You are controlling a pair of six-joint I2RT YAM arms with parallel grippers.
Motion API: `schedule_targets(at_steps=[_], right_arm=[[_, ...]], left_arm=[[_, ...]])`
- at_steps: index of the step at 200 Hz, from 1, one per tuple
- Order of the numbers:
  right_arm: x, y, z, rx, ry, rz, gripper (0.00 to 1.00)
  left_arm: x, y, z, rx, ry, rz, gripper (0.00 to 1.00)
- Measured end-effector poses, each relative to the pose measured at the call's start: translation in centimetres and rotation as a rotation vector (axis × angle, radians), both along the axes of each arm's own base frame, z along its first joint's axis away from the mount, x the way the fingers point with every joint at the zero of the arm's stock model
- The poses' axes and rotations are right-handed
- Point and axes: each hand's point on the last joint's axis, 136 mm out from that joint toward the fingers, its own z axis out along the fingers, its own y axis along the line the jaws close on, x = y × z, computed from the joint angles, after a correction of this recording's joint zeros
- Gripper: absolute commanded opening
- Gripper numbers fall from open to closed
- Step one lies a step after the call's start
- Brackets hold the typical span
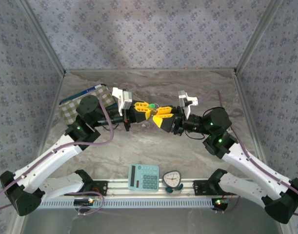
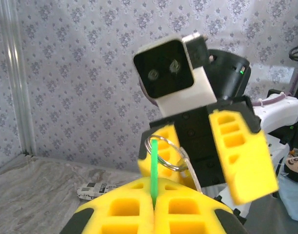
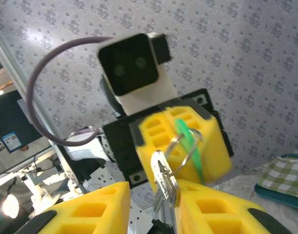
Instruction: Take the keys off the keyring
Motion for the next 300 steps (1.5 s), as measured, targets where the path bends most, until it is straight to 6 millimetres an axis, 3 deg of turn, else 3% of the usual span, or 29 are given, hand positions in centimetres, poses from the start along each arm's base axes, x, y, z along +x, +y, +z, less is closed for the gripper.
schedule_targets(at_steps=[36,107,139,168,181,251,259,267,300], right_arm=[[0.3,-0.1,0.2,0.035,0.004,-0.011,0.31],[0.6,-0.4,0.5,0.1,0.021,-0.02,0.22],[1.1,-0.1,0.2,0.111,0.046,-0.02,0.31],[1.2,0.0,0.4,0.126,0.053,-0.012,0.32],[1.4,0.1,0.4,0.132,0.057,-0.011,0.39],[1.9,0.3,0.0,0.132,0.076,-0.031,0.35],[2.1,0.3,-0.1,0.13,0.08,-0.039,0.38],[2.3,0.3,-0.2,0.127,0.085,-0.051,0.47],[3.3,0.3,-0.8,0.115,0.104,-0.101,0.47]], left_arm=[[0.1,0.0,0.2,-0.008,-0.002,0.017,0.0],[0.3,0.0,-0.1,-0.013,-0.009,0.038,0.0],[0.7,0.0,-0.2,-0.015,-0.007,0.069,0.0],[1.1,0.2,-0.3,-0.02,-0.012,0.102,0.0],[1.4,0.2,-0.3,-0.02,-0.013,0.116,0.0],[2.6,0.5,-0.5,-0.019,-0.011,0.185,0.0],[2.7,0.5,-0.6,-0.018,-0.01,0.191,0.0],[2.8,0.5,-0.6,-0.018,-0.008,0.197,0.0],[3.5,0.2,-1.0,-0.014,0.001,0.22,0.0]])
